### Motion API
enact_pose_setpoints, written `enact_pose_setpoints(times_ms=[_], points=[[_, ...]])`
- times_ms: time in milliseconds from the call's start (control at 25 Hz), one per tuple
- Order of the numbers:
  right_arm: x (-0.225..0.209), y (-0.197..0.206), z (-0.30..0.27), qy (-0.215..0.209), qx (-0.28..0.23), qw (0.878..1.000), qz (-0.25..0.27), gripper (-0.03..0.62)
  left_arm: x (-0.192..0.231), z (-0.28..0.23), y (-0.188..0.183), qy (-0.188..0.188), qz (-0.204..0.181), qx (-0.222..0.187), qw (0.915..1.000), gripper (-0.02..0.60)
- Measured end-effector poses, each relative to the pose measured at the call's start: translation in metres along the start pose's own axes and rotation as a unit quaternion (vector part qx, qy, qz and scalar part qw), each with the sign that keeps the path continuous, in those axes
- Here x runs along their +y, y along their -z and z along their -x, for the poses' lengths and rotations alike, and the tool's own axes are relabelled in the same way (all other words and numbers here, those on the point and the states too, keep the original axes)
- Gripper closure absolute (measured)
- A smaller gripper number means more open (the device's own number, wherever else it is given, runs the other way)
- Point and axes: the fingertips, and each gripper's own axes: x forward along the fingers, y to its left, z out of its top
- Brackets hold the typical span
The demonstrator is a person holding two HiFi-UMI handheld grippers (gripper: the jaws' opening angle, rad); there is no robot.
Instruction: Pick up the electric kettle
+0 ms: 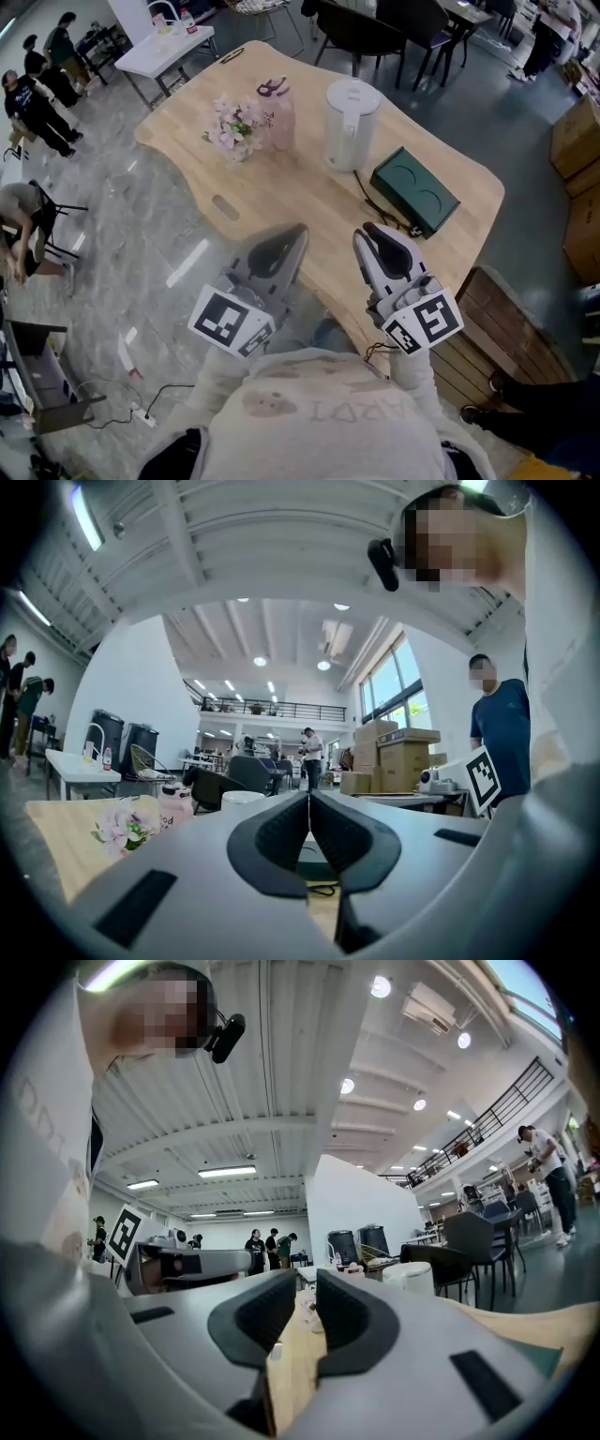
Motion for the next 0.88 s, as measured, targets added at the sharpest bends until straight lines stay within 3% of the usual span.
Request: enact_pose_setpoints(times_ms=[400,880], points=[[-0.063,0.028,-0.043,0.026,0.032,0.999,-0.013,0.454,0.043,-0.072,0.013,0.049,-0.002,0.026,0.9985,0.566],[-0.138,0.06,-0.106,0.043,0.099,0.994,-0.021,0.41,0.112,-0.107,0.01,0.107,-0.004,0.033,0.9937,0.566]])
